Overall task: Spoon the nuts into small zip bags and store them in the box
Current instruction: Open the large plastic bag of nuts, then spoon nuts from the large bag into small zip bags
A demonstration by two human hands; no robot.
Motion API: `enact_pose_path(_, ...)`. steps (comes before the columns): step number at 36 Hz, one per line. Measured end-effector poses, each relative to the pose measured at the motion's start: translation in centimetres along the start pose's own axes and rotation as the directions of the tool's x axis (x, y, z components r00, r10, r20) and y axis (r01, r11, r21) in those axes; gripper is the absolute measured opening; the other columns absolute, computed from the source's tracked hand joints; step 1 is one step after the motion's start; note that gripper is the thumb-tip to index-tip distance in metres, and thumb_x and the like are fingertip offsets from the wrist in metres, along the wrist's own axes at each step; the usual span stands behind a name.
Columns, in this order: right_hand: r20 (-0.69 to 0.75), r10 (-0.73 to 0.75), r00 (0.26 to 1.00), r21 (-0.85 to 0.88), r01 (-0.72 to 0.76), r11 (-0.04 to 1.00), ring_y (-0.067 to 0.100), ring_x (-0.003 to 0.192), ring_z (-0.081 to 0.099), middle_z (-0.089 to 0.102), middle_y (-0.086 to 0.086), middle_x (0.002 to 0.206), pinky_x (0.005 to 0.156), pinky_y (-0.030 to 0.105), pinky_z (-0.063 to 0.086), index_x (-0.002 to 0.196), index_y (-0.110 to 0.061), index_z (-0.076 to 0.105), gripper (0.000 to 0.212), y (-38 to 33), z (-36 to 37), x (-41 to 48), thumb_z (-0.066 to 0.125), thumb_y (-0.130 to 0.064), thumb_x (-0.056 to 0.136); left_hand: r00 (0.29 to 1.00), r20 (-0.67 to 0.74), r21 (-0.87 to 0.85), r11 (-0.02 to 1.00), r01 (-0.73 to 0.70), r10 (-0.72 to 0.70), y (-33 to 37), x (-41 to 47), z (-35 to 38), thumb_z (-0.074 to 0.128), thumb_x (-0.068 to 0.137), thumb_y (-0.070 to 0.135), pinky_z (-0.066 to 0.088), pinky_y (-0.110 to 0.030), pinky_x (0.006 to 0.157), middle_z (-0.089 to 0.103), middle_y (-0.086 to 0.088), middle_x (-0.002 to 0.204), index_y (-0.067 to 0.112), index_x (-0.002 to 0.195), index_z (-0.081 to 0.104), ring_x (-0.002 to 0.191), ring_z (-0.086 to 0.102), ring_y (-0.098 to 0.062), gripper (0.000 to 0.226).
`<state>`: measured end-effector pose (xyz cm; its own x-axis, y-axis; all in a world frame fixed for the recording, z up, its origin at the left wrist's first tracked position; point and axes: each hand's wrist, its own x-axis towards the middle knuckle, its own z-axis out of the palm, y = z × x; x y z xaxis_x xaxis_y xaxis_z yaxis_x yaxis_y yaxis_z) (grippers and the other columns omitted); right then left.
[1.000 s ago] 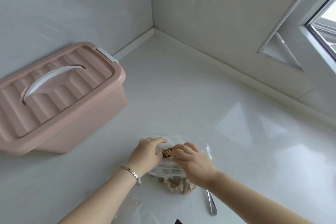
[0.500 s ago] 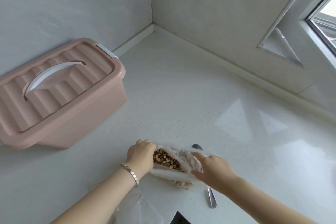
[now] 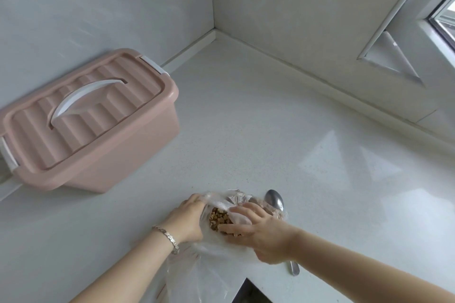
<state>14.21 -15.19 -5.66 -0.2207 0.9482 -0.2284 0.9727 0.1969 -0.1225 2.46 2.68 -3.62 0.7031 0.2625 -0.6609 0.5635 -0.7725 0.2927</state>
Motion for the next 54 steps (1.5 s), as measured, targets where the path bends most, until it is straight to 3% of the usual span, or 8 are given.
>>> enact_pose_path(6, -0.073, 0.293, 0.953, 0.09, -0.286, 0.954, 0.01, 0.091, 0.059, 0.065, -0.019, 0.071, 0.088, 0.032, 0.05, 0.073, -0.032, 0.069, 0.032, 0.9, 0.3, -0.9, 0.041, -0.047, 0.076, 0.999, 0.013, 0.032, 0.999, -0.038, 0.037, -1.5, 0.6, 0.6, 0.062, 0.075, 0.009, 0.033, -0.026, 0.107, 0.009, 0.005, 0.152, 0.023, 0.146, 0.014, 0.138, 0.02, -0.016, 0.088)
enact_pose_path(11, 0.175, 0.603, 0.778, 0.266, -0.628, 0.732, 0.021, 0.122, 0.04, 0.051, -0.008, 0.128, 0.103, 0.037, 0.032, 0.138, -0.023, 0.036, 0.075, 0.0, 0.6, -1.9, 0.042, -0.066, 0.077, 0.998, -0.013, 0.053, 0.997, -0.062, 0.063, -1.4, 0.8, 2.1, 0.068, 0.073, 0.02, 0.026, -0.033, 0.112, 0.002, 0.002, 0.155, 0.023, 0.143, 0.025, 0.141, 0.012, -0.019, 0.083)
enact_pose_path(16, 0.251, 0.694, 0.675, 0.256, -0.738, 0.625, 0.024, 0.127, 0.026, 0.026, 0.001, 0.139, 0.106, 0.033, 0.03, 0.145, -0.015, 0.011, 0.101, -1.2, 1.1, -1.0, 0.065, -0.058, 0.07, 0.993, -0.103, 0.048, 0.997, -0.06, 0.064, -0.9, 1.4, 3.4, 0.072, 0.071, 0.024, 0.012, -0.036, 0.117, -0.006, 0.001, 0.155, 0.024, 0.145, 0.016, 0.143, 0.0, -0.019, 0.093)
enact_pose_path(28, 0.249, 0.647, 0.721, 0.27, -0.693, 0.668, 0.025, 0.124, 0.028, 0.021, 0.0, 0.142, 0.108, 0.036, 0.029, 0.145, -0.017, 0.016, 0.097, 2.3, 0.0, 3.2, 0.074, -0.041, 0.071, 0.964, -0.261, -0.079, 0.996, 0.037, -0.057, -2.4, 1.9, 2.5, 0.07, 0.074, 0.039, 0.017, -0.03, 0.112, 0.022, 0.001, 0.15, 0.019, 0.142, 0.029, 0.142, 0.013, -0.016, 0.082)
enact_pose_path(34, 0.126, 0.662, 0.739, 0.453, -0.637, 0.624, 0.019, 0.128, 0.025, 0.035, -0.011, 0.14, 0.109, 0.034, 0.02, 0.135, -0.027, 0.042, 0.058, 2.2, -1.1, 1.5, 0.065, -0.029, 0.081, 0.841, -0.526, -0.554, 0.802, -0.225, -0.127, -4.2, -1.6, 1.1, 0.068, 0.082, 0.018, 0.027, -0.015, 0.097, 0.052, 0.01, 0.117, 0.034, 0.077, 0.061, 0.112, 0.047, -0.005, 0.017)
enact_pose_path(37, -0.01, 0.674, 0.738, 0.539, -0.564, 0.625, 0.017, 0.124, 0.031, 0.048, -0.012, 0.131, 0.105, 0.029, 0.025, 0.12, -0.026, 0.057, 0.036, 1.6, -1.2, 0.3, 0.063, -0.026, 0.085, 0.756, -0.593, -0.477, 0.877, -0.053, -0.276, -6.7, -2.7, 1.8, 0.067, 0.079, 0.01, 0.039, -0.024, 0.083, 0.058, 0.003, 0.101, 0.028, 0.078, 0.061, 0.102, 0.058, -0.019, 0.019)
enact_pose_path(43, -0.113, 0.692, 0.713, 0.595, -0.51, 0.622, 0.021, 0.117, 0.04, 0.058, -0.007, 0.117, 0.099, 0.034, 0.038, 0.105, -0.02, 0.067, 0.022, -0.2, -0.9, -0.5, 0.065, -0.016, 0.083, 0.906, -0.233, -0.006, 0.932, 0.363, -0.354, -9.1, -3.3, 4.6, 0.065, 0.079, 0.029, 0.039, -0.03, 0.092, 0.039, 0.002, 0.133, 0.023, 0.13, 0.041, 0.121, 0.042, -0.019, 0.056)
enact_pose_path(54, -0.315, 0.757, 0.573, 0.597, -0.501, 0.627, 0.035, 0.112, 0.047, 0.065, -0.001, 0.105, 0.091, 0.044, 0.038, 0.087, -0.018, 0.071, 0.018, -2.2, -2.8, -0.3, 0.073, -0.005, 0.074, 0.81, -0.412, -0.306, 0.901, 0.309, -0.417, -7.4, -4.0, 2.3, 0.059, 0.086, 0.031, 0.042, -0.028, 0.068, 0.063, 0.0, 0.085, 0.02, 0.075, 0.05, 0.083, 0.059, -0.024, 0.018)
